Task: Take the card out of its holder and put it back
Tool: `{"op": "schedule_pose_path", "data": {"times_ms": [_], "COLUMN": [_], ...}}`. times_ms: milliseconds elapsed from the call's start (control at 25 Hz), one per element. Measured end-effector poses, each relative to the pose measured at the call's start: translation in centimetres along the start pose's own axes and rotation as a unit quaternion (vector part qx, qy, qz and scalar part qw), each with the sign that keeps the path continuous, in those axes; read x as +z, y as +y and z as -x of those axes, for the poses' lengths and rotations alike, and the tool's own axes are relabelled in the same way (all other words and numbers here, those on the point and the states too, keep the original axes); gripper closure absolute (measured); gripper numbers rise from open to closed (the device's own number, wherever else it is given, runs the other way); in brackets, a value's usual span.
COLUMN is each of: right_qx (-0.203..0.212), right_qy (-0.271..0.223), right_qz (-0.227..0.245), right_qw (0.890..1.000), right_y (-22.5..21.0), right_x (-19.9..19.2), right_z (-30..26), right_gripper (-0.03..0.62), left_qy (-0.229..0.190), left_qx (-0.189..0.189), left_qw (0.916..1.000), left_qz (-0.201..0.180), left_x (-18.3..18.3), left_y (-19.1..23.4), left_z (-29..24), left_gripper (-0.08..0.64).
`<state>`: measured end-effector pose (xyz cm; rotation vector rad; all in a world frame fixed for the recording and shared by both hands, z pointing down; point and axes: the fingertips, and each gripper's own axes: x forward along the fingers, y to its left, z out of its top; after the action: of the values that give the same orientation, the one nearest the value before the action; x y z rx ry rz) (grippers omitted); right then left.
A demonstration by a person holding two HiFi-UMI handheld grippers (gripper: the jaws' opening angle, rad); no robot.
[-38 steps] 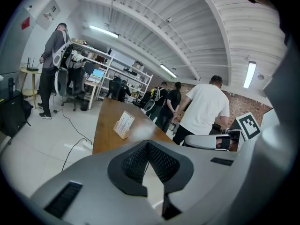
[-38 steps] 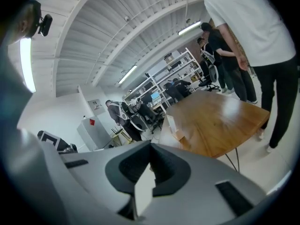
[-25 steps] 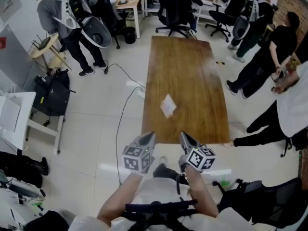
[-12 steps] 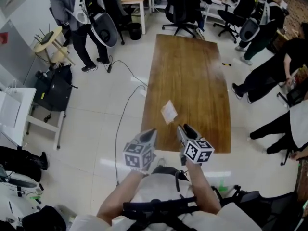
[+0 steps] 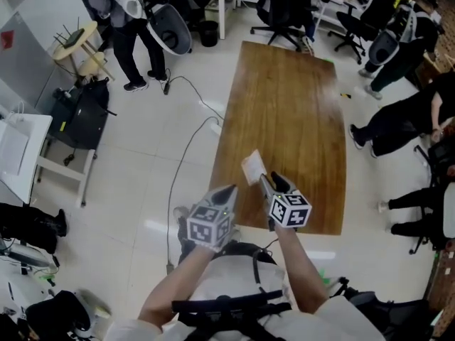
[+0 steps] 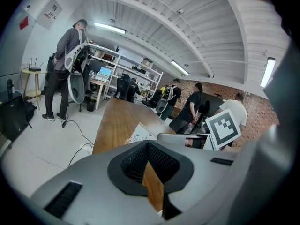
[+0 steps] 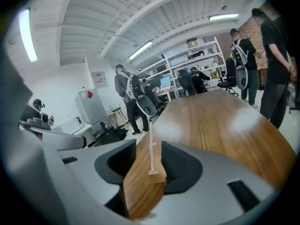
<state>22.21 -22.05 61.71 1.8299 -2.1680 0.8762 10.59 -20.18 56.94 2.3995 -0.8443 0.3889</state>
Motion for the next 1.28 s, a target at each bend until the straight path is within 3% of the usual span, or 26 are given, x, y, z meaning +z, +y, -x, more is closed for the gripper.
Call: {"op": "schedule_pose_path", "data": {"times_ms": [200, 520, 680, 960, 1120, 1280], "right_qx": [-0.004, -0.005, -0.006, 0.000, 0.003, 0.009], "right_qy": [0.015, 0.025, 0.023, 0.023, 0.023, 0.020], "right_qz": [0.021, 0.045, 0.044, 0.058, 0.060, 0.060], "right_qw": [1.000, 0.999, 0.999, 0.998, 0.998, 0.998], "right_y": [-0.1, -0.2, -0.6, -0.2, -0.2, -0.3], "right_x": [-0.4, -1.0, -1.3, -1.2, -1.3, -1.2], "right_z": [-2.5, -5.0, -5.5, -6.5, -6.6, -6.8], "right_gripper": [0.399, 0.462, 0.463, 0.506, 0.563, 0.569], "left_qy": [0.016, 0.026, 0.027, 0.026, 0.026, 0.029], "left_qx": [-0.012, -0.022, -0.020, -0.010, -0.007, -0.005], "left_qw": [0.9998, 0.9994, 0.9994, 0.9996, 0.9996, 0.9996], "left_qz": [0.001, -0.001, 0.001, 0.006, 0.006, 0.006], "left_x": [-0.4, -0.8, -1.3, -1.6, -1.6, -1.8], "left_y": [0.4, 0.6, 0.7, 1.6, 1.9, 2.0], "left_z": [-1.6, -2.8, -3.0, -2.7, -2.5, -2.7], "left_gripper": [0.568, 0.568, 0.568, 0.568, 0.568, 0.568]}}
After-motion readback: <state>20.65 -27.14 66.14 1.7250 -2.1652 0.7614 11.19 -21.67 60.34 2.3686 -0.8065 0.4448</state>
